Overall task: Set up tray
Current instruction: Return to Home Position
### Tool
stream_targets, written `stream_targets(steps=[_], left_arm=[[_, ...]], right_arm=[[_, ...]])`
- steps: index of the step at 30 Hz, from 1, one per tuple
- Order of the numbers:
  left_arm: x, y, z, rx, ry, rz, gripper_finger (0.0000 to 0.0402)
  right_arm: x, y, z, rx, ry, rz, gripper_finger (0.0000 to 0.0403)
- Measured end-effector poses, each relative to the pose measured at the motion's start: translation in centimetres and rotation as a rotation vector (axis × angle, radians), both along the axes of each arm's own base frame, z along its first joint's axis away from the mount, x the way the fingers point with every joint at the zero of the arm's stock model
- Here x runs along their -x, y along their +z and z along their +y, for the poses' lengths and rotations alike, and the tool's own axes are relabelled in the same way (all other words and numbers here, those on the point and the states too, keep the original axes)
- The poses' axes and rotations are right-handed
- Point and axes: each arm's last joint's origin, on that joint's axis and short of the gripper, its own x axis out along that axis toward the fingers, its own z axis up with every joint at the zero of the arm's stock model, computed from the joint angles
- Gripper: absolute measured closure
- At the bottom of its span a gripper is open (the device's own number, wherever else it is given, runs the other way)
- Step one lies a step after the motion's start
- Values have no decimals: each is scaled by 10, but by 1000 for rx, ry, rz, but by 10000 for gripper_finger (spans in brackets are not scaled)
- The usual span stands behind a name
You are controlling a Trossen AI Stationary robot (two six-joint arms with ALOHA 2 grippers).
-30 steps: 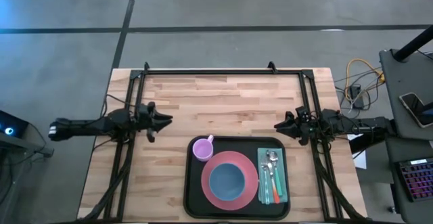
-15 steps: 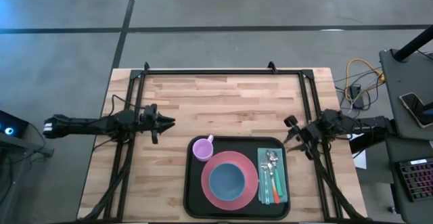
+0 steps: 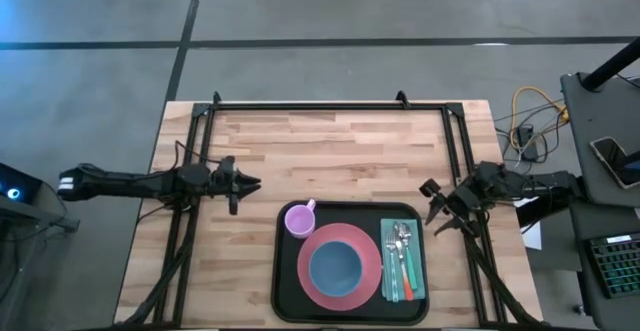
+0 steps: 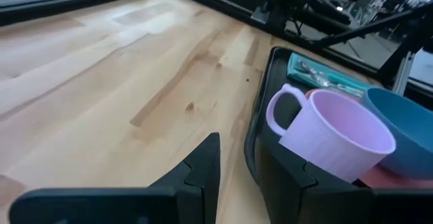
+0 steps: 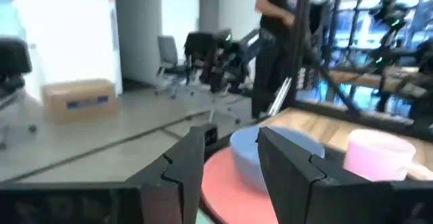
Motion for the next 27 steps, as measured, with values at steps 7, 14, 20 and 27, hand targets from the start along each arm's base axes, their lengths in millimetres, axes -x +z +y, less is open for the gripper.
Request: stream_targets(steps=[7,14,20,27], left_arm=[[-2,-4,0,2,0,46,327],[-2,-8,0,3,0,80,327],[-3,-9,0,3,0,95,327],[-3,-9,0,3,0,95,327]], right_arm=[[-5,4,-8,67,-384,-108,275],[-6,4,-11,48,-531,-92,275],[-7,3,-11,51,-530,-77,275],[-7,3,-11,55,-531,-78,275]])
